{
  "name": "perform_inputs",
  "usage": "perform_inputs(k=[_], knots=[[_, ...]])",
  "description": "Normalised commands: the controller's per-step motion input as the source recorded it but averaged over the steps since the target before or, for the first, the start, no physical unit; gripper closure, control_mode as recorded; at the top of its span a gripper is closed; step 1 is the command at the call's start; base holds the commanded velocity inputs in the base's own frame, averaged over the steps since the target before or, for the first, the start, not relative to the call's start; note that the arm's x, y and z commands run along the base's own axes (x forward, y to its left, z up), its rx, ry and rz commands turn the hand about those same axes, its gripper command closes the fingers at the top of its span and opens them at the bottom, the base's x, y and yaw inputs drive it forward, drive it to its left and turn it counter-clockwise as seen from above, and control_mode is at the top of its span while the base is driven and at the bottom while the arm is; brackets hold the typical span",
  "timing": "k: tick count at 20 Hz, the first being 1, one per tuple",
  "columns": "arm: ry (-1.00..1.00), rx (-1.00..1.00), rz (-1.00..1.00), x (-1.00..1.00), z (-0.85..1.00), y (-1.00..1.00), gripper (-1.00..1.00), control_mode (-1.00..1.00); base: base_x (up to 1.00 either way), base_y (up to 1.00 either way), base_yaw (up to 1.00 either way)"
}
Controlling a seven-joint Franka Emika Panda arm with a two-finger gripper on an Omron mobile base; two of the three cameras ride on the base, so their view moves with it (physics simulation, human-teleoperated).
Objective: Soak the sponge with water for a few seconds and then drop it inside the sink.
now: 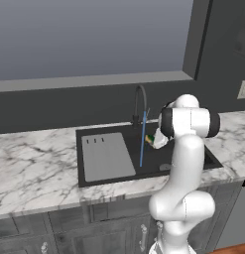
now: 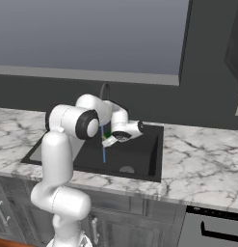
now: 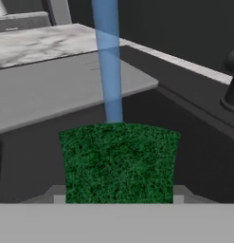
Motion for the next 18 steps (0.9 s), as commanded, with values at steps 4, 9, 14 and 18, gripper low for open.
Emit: perform_inputs(k=[4,9,14,18], knots=[[0.10,0.00,0.00,0.00,0.13,-0.34,1.00,-1.00,0.00,0.00,0.00],[0.10,0.00,-0.04,0.00,0.01,-0.37,1.00,-1.00,0.00,0.00,0.00],[0.08,-0.05,-0.10,0.00,0.00,-0.18,1.00,-1.00,0.00,0.00,0.00],[0.08,-0.04,-0.15,0.00,0.00,-0.06,1.00,-1.00,0.00,0.00,0.00]])
